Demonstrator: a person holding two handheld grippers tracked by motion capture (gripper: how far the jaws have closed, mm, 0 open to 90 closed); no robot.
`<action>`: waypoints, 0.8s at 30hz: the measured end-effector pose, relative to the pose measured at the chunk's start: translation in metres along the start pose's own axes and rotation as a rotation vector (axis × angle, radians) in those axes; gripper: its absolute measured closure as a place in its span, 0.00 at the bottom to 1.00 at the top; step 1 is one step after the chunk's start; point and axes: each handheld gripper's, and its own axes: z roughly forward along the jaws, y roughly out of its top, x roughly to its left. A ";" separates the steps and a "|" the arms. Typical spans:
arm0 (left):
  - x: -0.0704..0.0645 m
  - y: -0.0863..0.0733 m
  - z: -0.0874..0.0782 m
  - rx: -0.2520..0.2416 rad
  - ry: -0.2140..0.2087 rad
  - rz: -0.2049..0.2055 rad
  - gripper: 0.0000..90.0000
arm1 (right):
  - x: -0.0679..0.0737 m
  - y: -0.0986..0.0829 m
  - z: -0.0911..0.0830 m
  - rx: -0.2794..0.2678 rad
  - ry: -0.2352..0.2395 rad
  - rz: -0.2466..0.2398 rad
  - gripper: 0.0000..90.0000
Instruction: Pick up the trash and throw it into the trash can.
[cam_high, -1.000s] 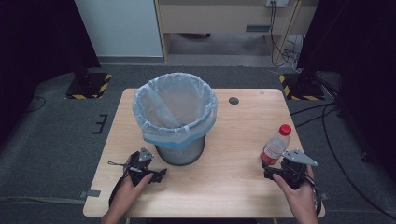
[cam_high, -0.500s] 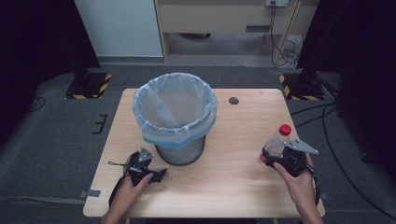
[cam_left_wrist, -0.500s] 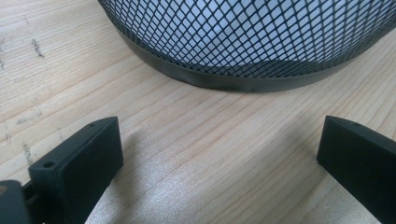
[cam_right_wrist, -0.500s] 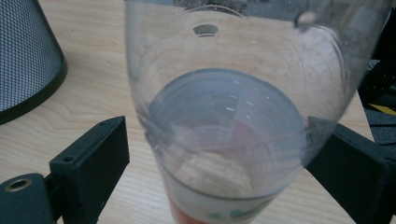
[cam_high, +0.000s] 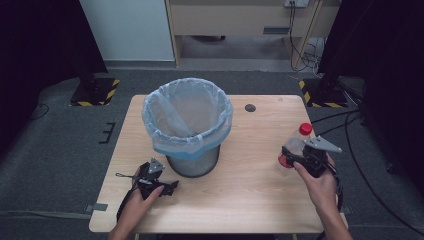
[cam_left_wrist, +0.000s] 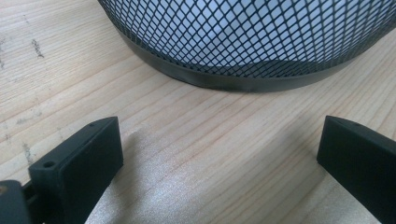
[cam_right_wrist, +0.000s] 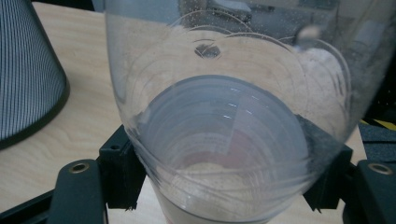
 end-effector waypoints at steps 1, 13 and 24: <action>0.000 0.000 0.000 0.000 0.000 0.000 0.00 | 0.000 0.004 0.002 -0.005 0.003 0.003 0.32; 0.000 0.000 0.000 0.000 0.000 0.000 0.00 | 0.001 0.055 0.041 -0.035 -0.003 0.020 0.32; 0.000 0.000 0.000 0.000 0.000 0.000 0.00 | 0.021 0.099 0.065 -0.048 0.020 0.017 0.32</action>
